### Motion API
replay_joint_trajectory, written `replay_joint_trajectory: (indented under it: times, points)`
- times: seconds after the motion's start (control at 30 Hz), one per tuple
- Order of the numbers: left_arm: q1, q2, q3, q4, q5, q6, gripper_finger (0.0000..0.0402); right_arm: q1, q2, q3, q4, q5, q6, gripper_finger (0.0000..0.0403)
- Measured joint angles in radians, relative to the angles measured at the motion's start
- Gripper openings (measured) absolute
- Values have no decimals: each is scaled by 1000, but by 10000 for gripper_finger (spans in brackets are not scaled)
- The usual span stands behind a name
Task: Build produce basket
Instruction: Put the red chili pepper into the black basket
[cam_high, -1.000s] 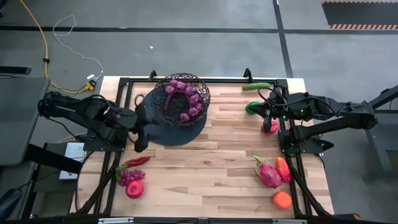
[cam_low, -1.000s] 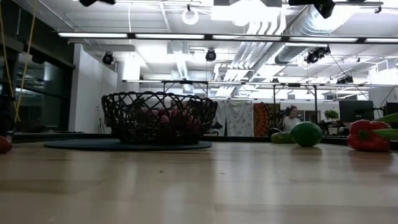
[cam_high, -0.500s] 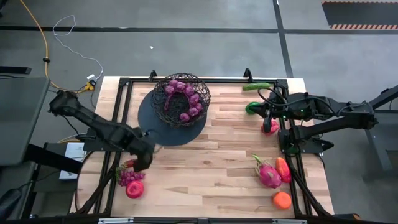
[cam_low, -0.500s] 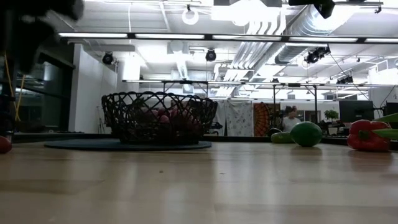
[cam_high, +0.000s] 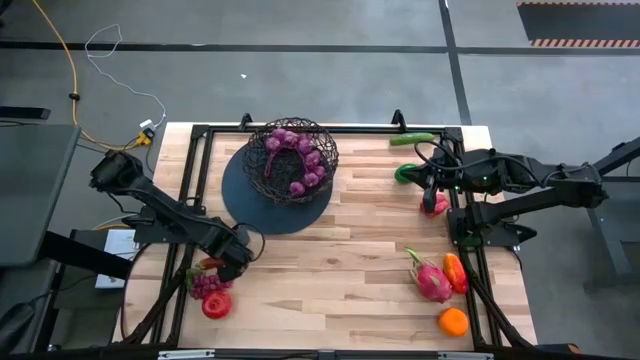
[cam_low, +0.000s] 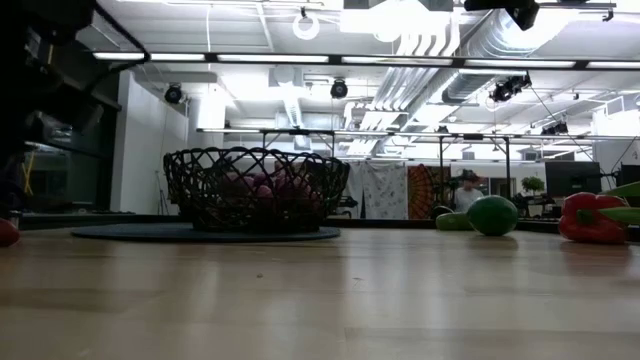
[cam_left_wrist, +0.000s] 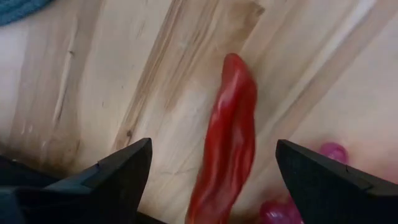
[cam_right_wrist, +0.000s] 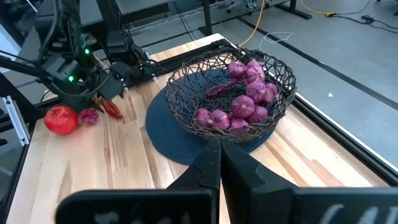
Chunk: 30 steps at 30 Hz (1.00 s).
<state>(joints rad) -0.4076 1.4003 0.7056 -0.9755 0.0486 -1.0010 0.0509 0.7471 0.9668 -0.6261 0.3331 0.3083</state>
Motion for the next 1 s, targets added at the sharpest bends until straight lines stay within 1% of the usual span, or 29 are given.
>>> replay_joint_trajectory:
  times: [0.33, 0.47, 0.7, 0.83, 1.0]
  points:
    - [0, 93, -20, 70, 5, 9, 333, 0, 0, 0, -6, 12, -2, 0]
    - [1, 126, -16, 77, 15, 45, 333, 0, 0, 0, -9, 12, 0, 0]
    - [2, 127, -17, 82, 18, 57, 329, 0, 0, 0, -13, 12, 1, 0]
    - [3, 120, -17, 91, 23, 79, 304, 0, 0, 0, -13, 12, 1, 0]
    - [12, 120, -5, 94, 29, 140, 250, 0, 0, 0, -13, 12, -1, 0]
